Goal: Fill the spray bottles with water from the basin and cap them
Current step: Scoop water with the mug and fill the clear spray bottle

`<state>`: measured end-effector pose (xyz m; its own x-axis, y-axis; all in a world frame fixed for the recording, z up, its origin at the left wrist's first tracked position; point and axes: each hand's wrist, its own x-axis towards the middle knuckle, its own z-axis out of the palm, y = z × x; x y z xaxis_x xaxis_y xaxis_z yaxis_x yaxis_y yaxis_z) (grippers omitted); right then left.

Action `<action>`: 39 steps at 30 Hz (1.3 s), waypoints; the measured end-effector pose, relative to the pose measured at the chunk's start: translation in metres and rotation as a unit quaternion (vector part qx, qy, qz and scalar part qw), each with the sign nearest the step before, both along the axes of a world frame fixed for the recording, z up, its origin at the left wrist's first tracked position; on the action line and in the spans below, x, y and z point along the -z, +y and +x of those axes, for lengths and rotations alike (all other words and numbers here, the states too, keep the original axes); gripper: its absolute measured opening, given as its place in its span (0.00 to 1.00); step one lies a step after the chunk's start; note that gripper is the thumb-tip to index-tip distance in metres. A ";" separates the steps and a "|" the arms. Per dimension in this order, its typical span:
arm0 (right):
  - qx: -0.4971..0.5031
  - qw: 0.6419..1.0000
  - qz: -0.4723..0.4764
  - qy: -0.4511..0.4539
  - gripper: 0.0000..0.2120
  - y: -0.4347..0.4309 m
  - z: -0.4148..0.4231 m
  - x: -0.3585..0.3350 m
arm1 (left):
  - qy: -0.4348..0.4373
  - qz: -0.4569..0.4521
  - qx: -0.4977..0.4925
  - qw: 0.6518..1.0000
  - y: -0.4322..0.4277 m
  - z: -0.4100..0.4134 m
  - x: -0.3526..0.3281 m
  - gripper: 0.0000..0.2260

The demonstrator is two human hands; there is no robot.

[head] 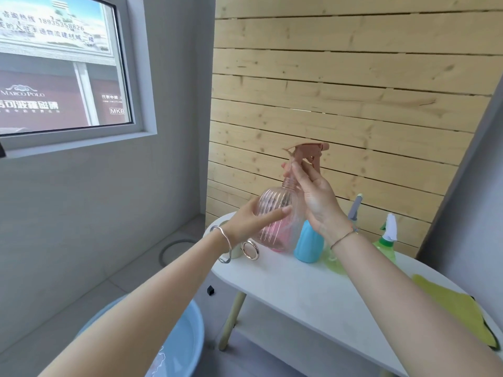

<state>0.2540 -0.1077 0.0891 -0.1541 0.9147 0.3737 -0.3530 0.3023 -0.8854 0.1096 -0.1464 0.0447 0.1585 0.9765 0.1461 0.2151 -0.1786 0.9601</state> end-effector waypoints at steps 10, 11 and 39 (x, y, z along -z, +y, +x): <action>0.039 0.996 0.046 -0.059 0.06 0.038 0.036 -0.059 | 0.066 -0.052 -0.029 0.996 0.006 -0.004 0.041 0.36; 0.035 0.996 0.038 -0.073 0.06 0.040 0.039 -0.059 | 0.063 -0.050 -0.037 0.996 0.006 -0.003 0.041 0.33; -0.091 0.861 -0.129 -0.483 0.05 0.067 0.077 0.182 | 0.041 -0.062 -0.117 0.990 -0.003 -0.034 0.111 0.29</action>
<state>0.3312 -0.0407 -0.0928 -0.4283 0.8761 -0.2214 0.5647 0.0682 -0.8225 0.0751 -0.1494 -0.0667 -0.0681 0.9975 0.0193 0.3156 0.0032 0.9489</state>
